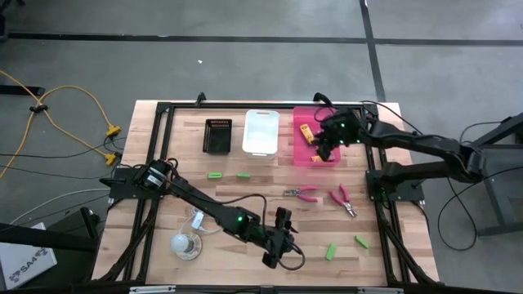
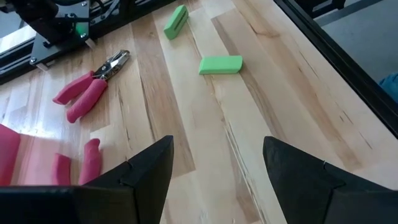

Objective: Pick & Place School Supplies
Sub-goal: Put the left pink hole puncher into the white bin

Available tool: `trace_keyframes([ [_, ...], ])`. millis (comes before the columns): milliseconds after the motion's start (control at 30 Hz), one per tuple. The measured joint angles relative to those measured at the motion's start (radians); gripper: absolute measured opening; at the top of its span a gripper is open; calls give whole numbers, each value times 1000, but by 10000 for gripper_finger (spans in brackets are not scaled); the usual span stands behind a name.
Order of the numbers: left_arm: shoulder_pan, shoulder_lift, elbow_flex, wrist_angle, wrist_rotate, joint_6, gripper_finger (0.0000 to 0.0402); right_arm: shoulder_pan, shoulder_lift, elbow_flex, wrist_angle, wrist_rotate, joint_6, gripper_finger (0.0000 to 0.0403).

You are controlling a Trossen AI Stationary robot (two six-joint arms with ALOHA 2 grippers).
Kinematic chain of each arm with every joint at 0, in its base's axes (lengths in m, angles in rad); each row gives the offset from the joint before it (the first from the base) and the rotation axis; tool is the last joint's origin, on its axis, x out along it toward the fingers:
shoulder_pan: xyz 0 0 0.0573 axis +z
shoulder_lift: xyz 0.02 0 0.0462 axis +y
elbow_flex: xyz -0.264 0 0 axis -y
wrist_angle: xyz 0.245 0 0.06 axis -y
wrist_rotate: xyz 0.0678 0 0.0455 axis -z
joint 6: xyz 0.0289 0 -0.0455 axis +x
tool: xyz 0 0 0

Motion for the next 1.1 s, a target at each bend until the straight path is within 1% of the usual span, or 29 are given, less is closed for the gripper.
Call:
trace_keyframes([
  [200, -1, 0, 0, 0, -23, -18, 239, 89, -25, 0, -161, -59, 5, 121],
  [333, 0, -1, 0, -4, -44, -40, 239, 170, -25, 0, -219, -60, 24, 121],
  [500, 3, -53, 0, -113, -77, -146, 239, 253, -25, 0, -221, -62, 107, 121],
  [633, 4, -101, 2, -195, -116, -155, 239, 304, -25, 0, -244, -63, 144, 121],
  [767, 5, -126, 1, -288, -118, -164, 239, 362, -25, 0, -271, -62, 192, 121],
  [900, 5, -134, 1, -384, -124, -222, 239, 433, -24, 0, -315, -62, 258, 121],
  [1033, 5, -134, 0, -418, -124, -270, 239, 514, -24, -2, -327, -54, 329, 121],
  [1100, 5, -134, 0, -419, -123, -279, 239, 554, -24, -2, -328, -31, 358, 121],
])
